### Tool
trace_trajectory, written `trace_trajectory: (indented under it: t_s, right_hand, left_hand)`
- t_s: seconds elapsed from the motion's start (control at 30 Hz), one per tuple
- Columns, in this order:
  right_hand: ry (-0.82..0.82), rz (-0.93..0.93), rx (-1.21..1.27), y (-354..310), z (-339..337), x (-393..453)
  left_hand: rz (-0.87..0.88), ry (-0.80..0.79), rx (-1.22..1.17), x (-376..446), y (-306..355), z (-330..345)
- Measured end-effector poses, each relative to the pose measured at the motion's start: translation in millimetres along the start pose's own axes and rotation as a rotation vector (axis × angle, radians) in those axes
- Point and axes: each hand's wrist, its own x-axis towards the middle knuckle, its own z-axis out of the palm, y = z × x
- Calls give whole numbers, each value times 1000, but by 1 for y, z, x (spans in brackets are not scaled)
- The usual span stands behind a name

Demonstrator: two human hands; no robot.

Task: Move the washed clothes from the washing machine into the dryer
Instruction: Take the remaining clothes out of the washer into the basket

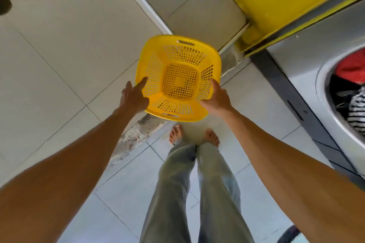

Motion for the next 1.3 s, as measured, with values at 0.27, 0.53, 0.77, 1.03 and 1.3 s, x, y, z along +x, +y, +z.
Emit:
trace_trajectory:
  t_s: [0.27, 0.53, 0.77, 1.03, 1.3]
  right_hand:
    - [39, 119, -43, 23, -16, -3]
    - [19, 48, 10, 34, -84, -116]
    - [-98, -51, 63, 16, -122, -210]
    - [-171, -306, -230, -37, -136, -269]
    - [-151, -559, -481, -110, -101, -306]
  left_hand:
    - [18, 111, 10, 6, 18, 2]
    - [120, 125, 35, -117, 19, -43]
    - [123, 12, -3, -234, -14, -57]
    - [30, 61, -254, -329, -66, -61]
    - [2, 288, -374, -394, -131, -85]
